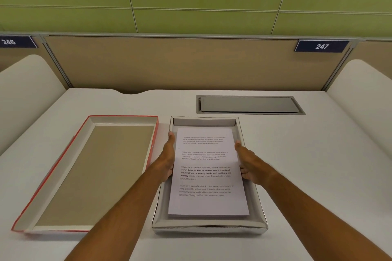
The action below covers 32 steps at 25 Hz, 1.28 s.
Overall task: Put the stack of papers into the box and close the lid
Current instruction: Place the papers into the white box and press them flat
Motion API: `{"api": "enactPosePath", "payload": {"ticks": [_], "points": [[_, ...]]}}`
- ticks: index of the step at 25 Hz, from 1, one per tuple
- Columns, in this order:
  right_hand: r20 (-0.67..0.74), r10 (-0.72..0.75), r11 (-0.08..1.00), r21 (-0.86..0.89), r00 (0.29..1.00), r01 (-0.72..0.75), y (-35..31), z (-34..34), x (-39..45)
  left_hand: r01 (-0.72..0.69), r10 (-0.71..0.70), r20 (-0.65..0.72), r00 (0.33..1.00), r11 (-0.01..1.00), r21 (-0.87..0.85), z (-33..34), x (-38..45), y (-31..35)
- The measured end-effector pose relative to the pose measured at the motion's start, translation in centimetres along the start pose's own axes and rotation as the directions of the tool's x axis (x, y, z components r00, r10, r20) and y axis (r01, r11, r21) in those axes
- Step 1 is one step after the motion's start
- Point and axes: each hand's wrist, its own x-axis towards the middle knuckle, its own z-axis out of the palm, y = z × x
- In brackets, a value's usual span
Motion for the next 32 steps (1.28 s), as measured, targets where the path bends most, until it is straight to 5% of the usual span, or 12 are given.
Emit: {"api": "enactPosePath", "payload": {"ticks": [4, 7, 11, 15, 19, 25, 32], "points": [[-0.153, -0.097, 0.993, -0.078, 0.983, 0.085, -0.4, 0.1, -1.5, -0.099, 0.098, 0.013, 0.995, 0.992, 0.077, 0.2, -0.7, -0.3], [-0.216, -0.227, 0.940, -0.304, 0.950, 0.155, 0.0, 1.1, -2.2, -0.136, 0.152, -0.022, 0.988, 0.932, 0.335, 0.5, -1.3, -0.7], [-0.201, -0.577, 0.728, -0.565, 0.791, 0.388, 1.2, 2.5, -4.0, -0.113, 0.343, -0.211, 0.915, 0.722, 0.683, 1.5, -3.4, -2.8], [-0.083, -0.603, 0.528, -0.787, 0.793, 0.319, 2.4, 3.4, -4.0, -0.122, 0.503, -0.151, 0.851, 0.468, 0.875, 1.7, -4.8, -5.8], [0.008, -0.675, 0.365, -0.866, 0.738, 0.343, 2.7, 4.4, -5.1, -0.121, 0.649, -0.108, 0.754, 0.299, 0.947, 1.3, -6.8, -7.7], [0.120, -0.734, 0.193, -0.907, 0.668, 0.375, 3.5, 6.2, -6.9, -0.036, 0.712, -0.117, 0.693, 0.196, 0.980, -0.2, -10.1, -8.9], [0.130, -0.745, 0.156, -0.920, 0.654, 0.360, 2.9, 8.7, -7.6, 0.004, 0.710, -0.116, 0.695, 0.156, 0.988, -2.8, -11.0, -9.3]]}}
